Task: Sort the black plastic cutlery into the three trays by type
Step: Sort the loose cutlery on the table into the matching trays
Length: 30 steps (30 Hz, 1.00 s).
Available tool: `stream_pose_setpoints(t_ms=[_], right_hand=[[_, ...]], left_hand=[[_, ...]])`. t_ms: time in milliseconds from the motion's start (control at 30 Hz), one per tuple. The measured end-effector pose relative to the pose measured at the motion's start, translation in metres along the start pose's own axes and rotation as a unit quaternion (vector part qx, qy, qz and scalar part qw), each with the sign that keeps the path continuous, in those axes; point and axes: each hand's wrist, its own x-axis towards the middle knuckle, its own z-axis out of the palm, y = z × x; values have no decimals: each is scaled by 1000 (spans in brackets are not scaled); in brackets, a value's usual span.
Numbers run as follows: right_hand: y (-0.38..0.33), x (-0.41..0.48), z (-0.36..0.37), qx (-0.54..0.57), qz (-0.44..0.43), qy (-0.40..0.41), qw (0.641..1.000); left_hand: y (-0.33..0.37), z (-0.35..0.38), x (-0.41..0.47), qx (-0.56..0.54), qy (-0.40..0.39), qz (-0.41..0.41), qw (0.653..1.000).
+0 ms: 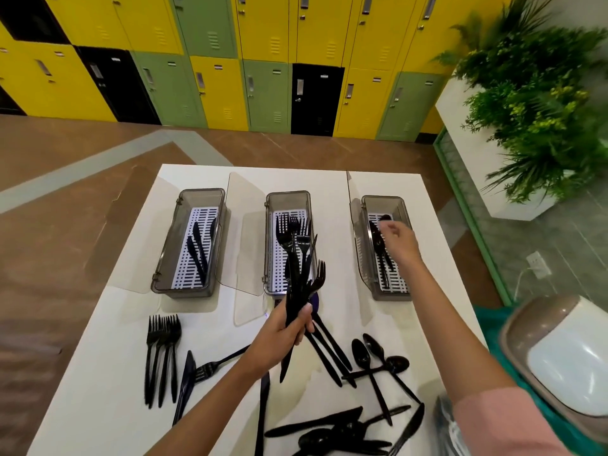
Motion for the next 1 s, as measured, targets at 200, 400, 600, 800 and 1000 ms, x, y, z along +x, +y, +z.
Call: stream_pose_setpoints(t_ms=[200, 400, 600, 800, 1000], right_hand=[[-62, -73, 21, 62, -134, -242, 959], [-68, -93, 35, 68, -143, -293, 943], [-89, -100, 29, 168, -160, -200, 952], [-115, -114, 12, 263, -146, -178, 937], [-105, -152, 24, -8, -167, -284, 944]], left_hand=[[5, 1, -12, -1, -21, 1, 1000], [11, 0, -29, 3, -33, 21, 999], [10, -2, -46, 7, -33, 21, 999], [10, -5, -56, 28, -35, 30, 999], [15, -4, -64, 38, -42, 37, 998]])
